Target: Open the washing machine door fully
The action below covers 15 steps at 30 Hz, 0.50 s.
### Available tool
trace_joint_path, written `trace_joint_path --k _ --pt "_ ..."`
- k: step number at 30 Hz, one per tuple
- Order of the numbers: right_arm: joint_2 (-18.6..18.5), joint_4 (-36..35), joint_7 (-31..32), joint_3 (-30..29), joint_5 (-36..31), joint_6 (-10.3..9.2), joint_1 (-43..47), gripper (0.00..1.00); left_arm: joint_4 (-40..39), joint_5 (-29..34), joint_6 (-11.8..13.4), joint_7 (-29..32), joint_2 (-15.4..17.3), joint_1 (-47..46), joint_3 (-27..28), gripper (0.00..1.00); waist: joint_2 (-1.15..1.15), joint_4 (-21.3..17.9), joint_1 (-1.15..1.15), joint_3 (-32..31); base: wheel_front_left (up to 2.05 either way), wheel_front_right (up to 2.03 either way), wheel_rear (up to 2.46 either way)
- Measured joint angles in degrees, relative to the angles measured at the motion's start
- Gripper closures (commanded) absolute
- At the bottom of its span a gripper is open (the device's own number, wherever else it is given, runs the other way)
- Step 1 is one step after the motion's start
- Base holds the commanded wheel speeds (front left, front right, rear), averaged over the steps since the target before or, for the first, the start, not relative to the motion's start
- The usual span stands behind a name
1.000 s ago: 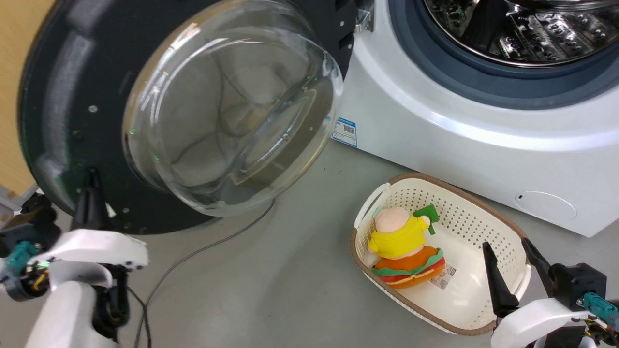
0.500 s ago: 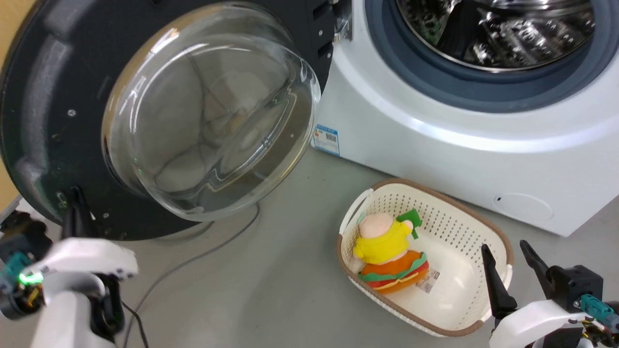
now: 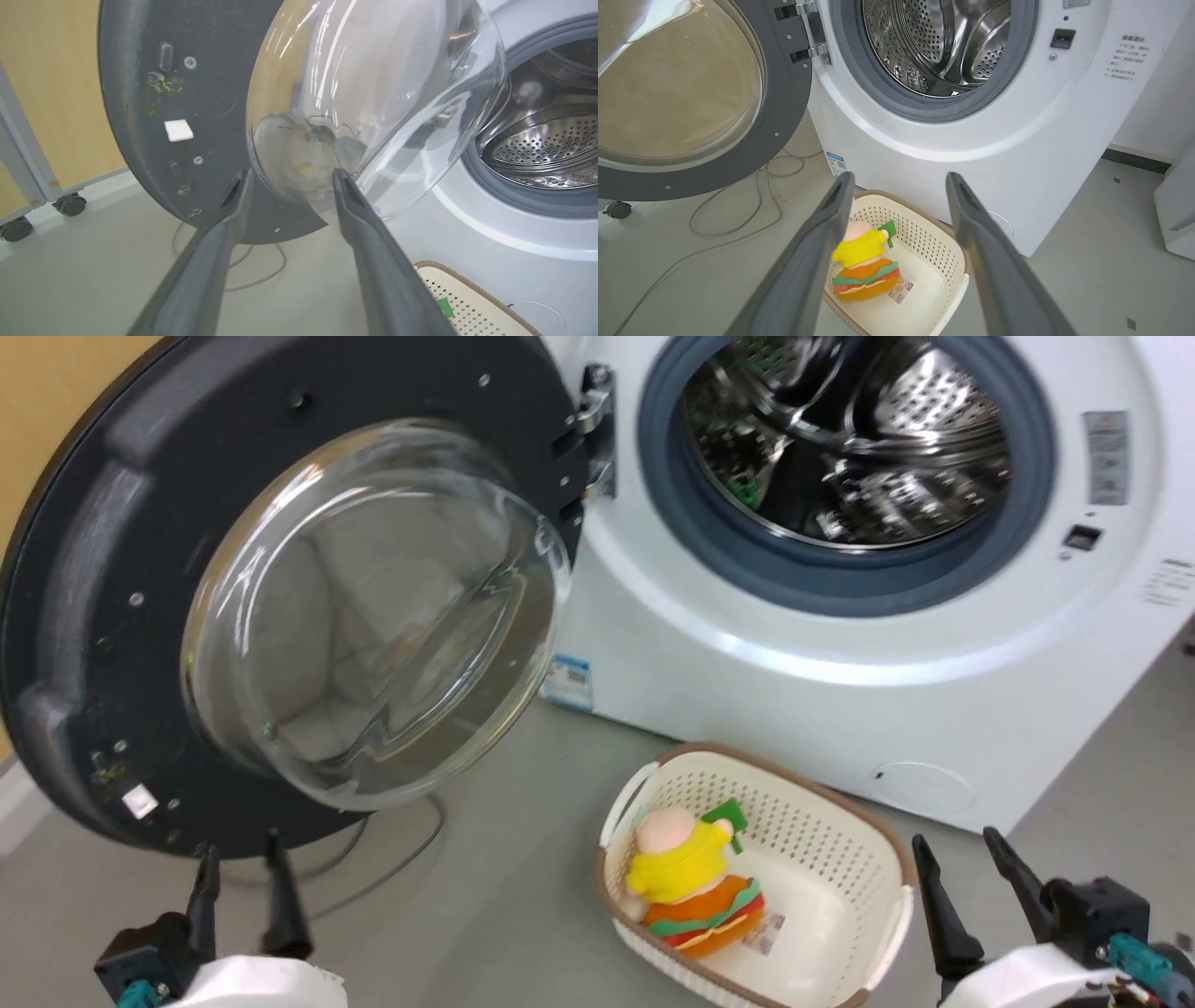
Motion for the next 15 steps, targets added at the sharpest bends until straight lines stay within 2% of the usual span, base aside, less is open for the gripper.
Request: trace_joint_path --k 5,9,15 --pt "0.0 0.1 -0.6 0.1 0.0 0.0 1.0 0.0 -3.2 2.1 -0.2 0.0 -0.7 1.6 -3.5 0.0 0.0 -2.7 0.0 -1.5 0.0 0.0 0.0" --pt "0.0 -0.4 -1.1 0.2 0.0 0.0 1.0 0.0 -3.3 3.9 -0.7 0.0 -1.3 1.6 -7.1 0.0 0.0 -5.6 -0.01 -2.0 0.0 0.0 0.0" --pt "0.0 -2.5 -1.2 -0.1 -0.1 0.0 1.1 0.0 -2.1 5.6 -1.7 0.0 -1.1 1.5 -9.5 0.0 0.0 -10.8 0.0 -2.3 0.0 0.0 0.0"
